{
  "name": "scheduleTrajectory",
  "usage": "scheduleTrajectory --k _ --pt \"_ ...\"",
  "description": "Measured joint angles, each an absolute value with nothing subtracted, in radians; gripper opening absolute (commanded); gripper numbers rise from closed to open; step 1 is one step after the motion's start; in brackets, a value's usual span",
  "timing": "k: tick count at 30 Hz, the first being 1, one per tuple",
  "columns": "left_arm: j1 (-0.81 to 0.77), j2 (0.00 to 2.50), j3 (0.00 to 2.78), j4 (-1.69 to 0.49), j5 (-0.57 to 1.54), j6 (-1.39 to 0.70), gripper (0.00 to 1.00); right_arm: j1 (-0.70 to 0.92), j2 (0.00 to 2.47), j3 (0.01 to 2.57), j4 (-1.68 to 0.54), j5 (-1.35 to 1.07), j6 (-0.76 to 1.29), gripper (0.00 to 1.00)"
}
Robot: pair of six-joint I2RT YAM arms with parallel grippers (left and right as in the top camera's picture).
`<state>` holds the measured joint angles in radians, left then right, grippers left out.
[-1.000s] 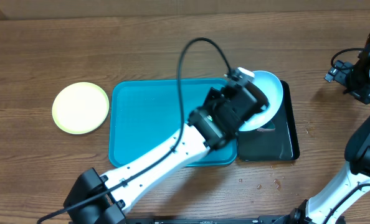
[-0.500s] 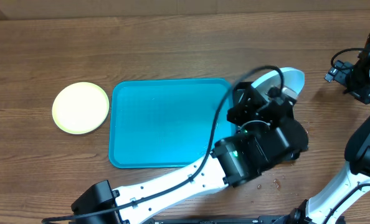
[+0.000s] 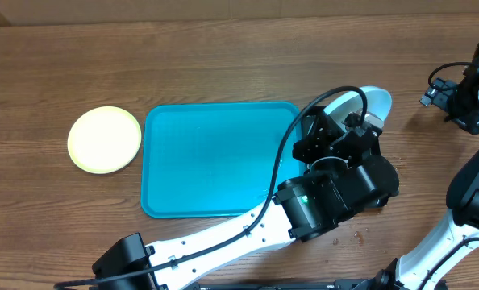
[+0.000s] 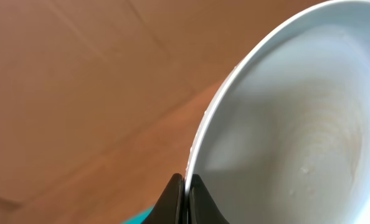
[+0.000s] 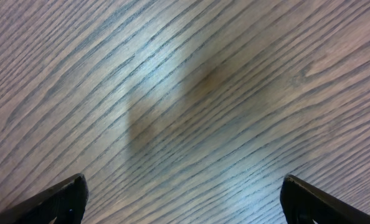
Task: Clean dirty plates on tray and stack at the side
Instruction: 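Carry the plate left and lower it onto the yellow plate stack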
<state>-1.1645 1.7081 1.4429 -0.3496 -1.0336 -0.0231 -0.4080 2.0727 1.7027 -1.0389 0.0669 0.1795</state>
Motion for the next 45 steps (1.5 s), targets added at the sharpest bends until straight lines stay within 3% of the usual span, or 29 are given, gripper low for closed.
scheduleTrajectory --k 12,18,24,28,32,45 --pt "-0.866 1.704 1.444 -0.608 -0.498 -0.478 0.04 -0.408 2.073 1.703 -1.039 0.067 0.179 1.00" --pt "-0.653 1.562 1.443 -0.787 -0.492 -0.718 0.04 -0.408 2.073 1.703 -1.039 0.067 0.179 1.00" --pt "-0.379 1.341 1.455 -0.984 -0.530 -0.817 0.04 -0.408 2.073 1.703 -1.039 0.067 0.179 1.00" --pt "-0.145 1.301 1.458 -1.209 -0.550 -0.894 0.04 -0.408 2.073 1.703 -1.038 0.067 0.179 1.00" --pt "0.040 1.306 1.407 -1.225 -0.525 -0.931 0.04 -0.408 2.073 1.703 -1.039 0.067 0.179 1.00" --pt "0.065 1.309 1.315 -1.098 -0.541 -0.952 0.04 -0.408 2.073 1.703 -1.039 0.067 0.179 1.00"
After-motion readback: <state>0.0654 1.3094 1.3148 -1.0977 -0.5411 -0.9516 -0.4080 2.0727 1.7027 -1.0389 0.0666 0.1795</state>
